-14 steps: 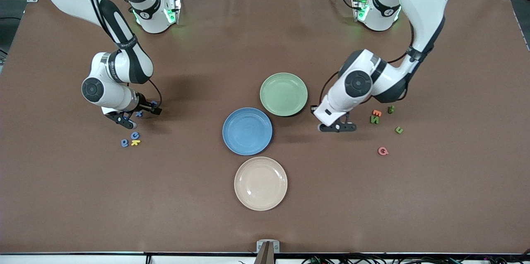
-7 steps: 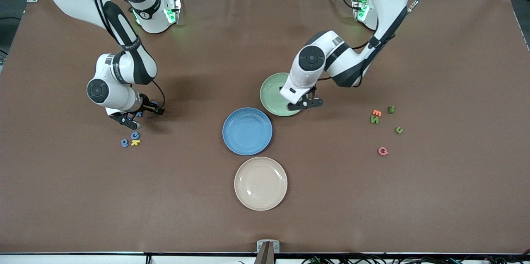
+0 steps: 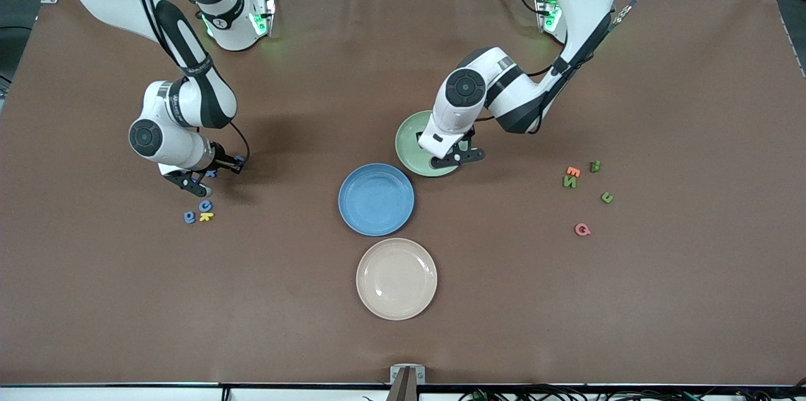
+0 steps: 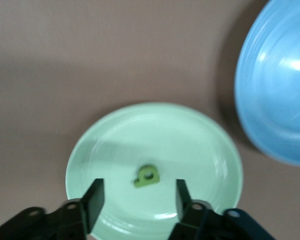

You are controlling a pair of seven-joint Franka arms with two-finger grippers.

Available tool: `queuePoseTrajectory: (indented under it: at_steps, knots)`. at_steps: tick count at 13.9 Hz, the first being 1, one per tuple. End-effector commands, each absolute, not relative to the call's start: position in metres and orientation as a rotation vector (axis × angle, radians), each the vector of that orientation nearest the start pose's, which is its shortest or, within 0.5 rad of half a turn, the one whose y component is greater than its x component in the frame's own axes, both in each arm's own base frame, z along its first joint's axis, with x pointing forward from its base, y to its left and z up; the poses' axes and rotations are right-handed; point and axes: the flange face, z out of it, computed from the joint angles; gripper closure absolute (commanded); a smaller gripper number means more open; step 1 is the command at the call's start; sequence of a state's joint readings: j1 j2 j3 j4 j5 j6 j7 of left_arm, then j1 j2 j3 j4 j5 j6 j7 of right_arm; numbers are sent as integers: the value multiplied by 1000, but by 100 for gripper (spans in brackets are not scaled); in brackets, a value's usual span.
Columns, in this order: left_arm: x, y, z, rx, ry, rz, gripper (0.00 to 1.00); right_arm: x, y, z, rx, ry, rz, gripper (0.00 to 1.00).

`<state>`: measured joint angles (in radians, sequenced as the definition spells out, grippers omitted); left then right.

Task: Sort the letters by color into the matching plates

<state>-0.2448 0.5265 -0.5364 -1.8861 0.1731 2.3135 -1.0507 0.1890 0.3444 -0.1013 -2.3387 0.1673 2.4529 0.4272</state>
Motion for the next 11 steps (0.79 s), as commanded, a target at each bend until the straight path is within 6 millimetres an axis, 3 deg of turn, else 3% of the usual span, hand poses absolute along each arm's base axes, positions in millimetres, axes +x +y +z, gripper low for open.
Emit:
queuePoseTrajectory:
  at_steps: [1, 3, 7, 9, 10, 11]
  knots:
    - [519, -392, 285, -3153, -437, 89, 0, 493, 47, 172, -3031, 730, 357, 90]
    - [553, -355, 290, -3084, -472, 26, 0, 502, 54, 188, -3028, 708, 400, 90]
    - [592, -283, 283, -3050, -365, 0, 0, 540, 78, 241, -3014, 666, 508, 90]
    - [606, -247, 287, -3054, -305, 1, 1, 556, 114, 271, -3016, 702, 508, 90]
    - [609, -239, 287, -3056, -272, 3, 1, 560, 146, 285, -3016, 724, 482, 90]
    - [617, -217, 287, -3056, -270, 6, 2, 563, 179, 298, -3005, 766, 440, 90]
